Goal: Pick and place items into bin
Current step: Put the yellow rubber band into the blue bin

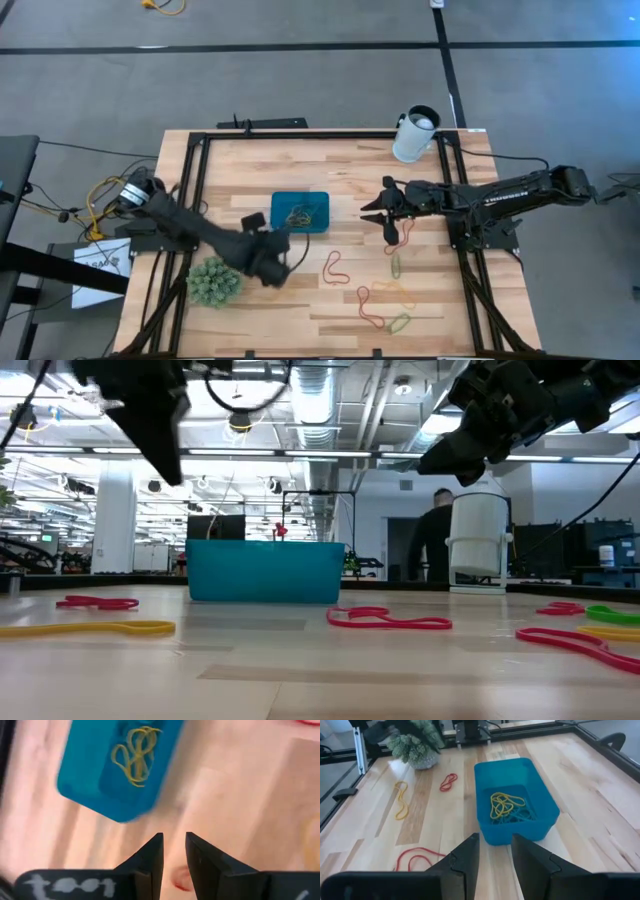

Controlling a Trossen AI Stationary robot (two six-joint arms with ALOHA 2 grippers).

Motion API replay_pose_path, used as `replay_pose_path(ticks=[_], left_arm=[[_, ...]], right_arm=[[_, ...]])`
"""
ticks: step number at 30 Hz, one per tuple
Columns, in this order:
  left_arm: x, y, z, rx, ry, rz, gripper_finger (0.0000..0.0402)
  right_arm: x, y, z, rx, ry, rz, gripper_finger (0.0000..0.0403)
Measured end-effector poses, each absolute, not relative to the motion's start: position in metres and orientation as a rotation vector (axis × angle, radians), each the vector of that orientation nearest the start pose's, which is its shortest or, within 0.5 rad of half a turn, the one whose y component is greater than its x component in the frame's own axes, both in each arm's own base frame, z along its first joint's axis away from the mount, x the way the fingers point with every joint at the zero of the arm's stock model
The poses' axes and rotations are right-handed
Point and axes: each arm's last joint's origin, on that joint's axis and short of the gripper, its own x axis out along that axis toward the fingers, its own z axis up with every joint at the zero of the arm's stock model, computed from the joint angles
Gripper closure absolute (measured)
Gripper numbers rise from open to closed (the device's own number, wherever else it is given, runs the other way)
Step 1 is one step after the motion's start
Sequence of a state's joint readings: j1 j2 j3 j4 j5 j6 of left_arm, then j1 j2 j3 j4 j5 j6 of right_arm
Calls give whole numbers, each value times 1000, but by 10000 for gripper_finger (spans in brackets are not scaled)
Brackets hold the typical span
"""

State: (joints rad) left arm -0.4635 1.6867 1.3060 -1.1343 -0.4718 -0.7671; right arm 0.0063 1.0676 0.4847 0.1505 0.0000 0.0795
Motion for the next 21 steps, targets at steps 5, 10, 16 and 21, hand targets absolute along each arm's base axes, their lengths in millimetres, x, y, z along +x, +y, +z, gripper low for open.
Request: replay_pose_path(ticks=[5,10,16,21], left_arm=[[277,-156,234,-67,1133,380,331],[280,-167,220,-130,1110,230,331],[278,-165,190,-145,1104,131,331],[279,-164,170,-210,1082,-49,331]], right_arm=[[218,-1,210,79,425,-20,296],[218,-2,210,80,424,-29,296],[218,-2,210,80,422,-28,296],[218,-2,210,80,421,-25,296]])
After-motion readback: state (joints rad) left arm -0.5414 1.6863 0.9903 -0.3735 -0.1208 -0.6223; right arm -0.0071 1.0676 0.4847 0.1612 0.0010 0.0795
